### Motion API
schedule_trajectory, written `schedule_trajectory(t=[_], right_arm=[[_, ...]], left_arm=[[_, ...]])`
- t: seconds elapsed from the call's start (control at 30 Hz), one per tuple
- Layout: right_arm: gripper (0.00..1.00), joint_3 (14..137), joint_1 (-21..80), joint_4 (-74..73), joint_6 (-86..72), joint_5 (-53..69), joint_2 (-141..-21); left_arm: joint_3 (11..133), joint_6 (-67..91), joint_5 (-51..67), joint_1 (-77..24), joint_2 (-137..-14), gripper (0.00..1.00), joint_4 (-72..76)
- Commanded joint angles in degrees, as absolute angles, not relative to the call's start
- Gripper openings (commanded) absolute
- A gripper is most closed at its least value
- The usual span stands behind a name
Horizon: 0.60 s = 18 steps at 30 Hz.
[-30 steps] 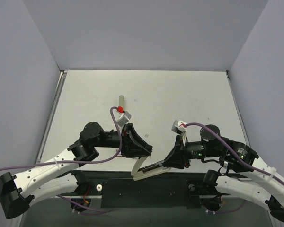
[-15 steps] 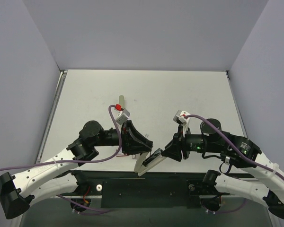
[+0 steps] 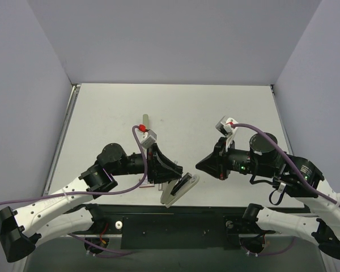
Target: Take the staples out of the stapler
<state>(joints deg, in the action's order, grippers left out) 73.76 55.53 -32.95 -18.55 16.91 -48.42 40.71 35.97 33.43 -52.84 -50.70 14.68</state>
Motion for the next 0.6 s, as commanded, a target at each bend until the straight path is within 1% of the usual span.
schedule_trajectory(t=[0.0,0.2,0.43,0.57], right_arm=[[0.0,73.6,55.4,-28.7,-24.4,14.7,-50.6],[0.0,69.4,55.4,-23.1,-32.2,11.7,-51.4],[0.0,65.8,55.4,-20.9,-39.5,6.9,-52.9],[0.0,63.9,55.3,-20.0,-42.0,5.3,-54.0]], left_arm=[[46.0,33.8,28.5,-53.5,-49.6,0.0,14.9],[46.6,32.2,25.6,-53.6,-49.9,0.0,13.2],[46.6,30.1,17.9,-53.7,-48.9,0.0,10.9],[47.1,29.0,15.7,-53.9,-49.1,0.0,10.4]])
